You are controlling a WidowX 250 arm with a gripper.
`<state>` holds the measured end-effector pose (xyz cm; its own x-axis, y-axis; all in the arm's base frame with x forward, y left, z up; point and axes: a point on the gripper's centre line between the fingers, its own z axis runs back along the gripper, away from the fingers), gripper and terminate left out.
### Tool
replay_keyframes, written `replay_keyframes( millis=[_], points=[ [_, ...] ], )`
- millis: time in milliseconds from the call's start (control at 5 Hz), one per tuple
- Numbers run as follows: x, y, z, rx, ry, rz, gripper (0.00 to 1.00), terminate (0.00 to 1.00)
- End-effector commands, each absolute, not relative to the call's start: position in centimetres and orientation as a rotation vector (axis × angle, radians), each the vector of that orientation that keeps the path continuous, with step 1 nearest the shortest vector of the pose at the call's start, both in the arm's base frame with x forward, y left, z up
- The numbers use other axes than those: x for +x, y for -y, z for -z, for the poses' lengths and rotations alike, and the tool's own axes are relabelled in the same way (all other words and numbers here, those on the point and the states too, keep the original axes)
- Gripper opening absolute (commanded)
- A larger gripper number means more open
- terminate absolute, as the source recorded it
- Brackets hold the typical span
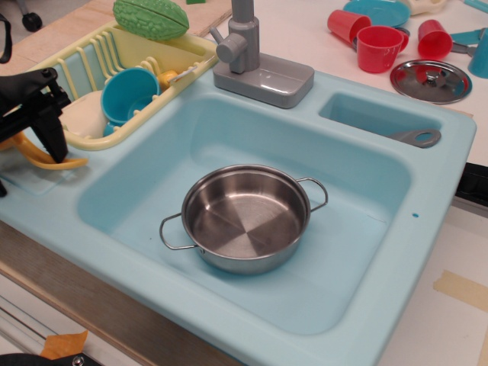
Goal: Put brush into pot or pan
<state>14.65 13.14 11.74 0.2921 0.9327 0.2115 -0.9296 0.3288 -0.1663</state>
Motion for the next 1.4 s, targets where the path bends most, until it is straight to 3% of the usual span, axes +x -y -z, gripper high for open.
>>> replay_keyframes(
  millis=[0,400,800,1000,1200],
  points=[
    [15.7,-13.0,-10.8,-0.043,0.264,-1.24,0.0,0.0],
    [16.4,-11.2,-10.9,-0.061,0.229,-1.219,0.0,0.0],
    [16.3,-8.2,-13.1,-0.042,0.243,-1.184,0.0,0.0],
    [16.9,-6.6,-14.8,-0.041,0.312,-1.124,0.0,0.0],
    [18.4,-4.6,-15.2,-0.058,0.326,-1.011,0.0,0.0]
  ],
)
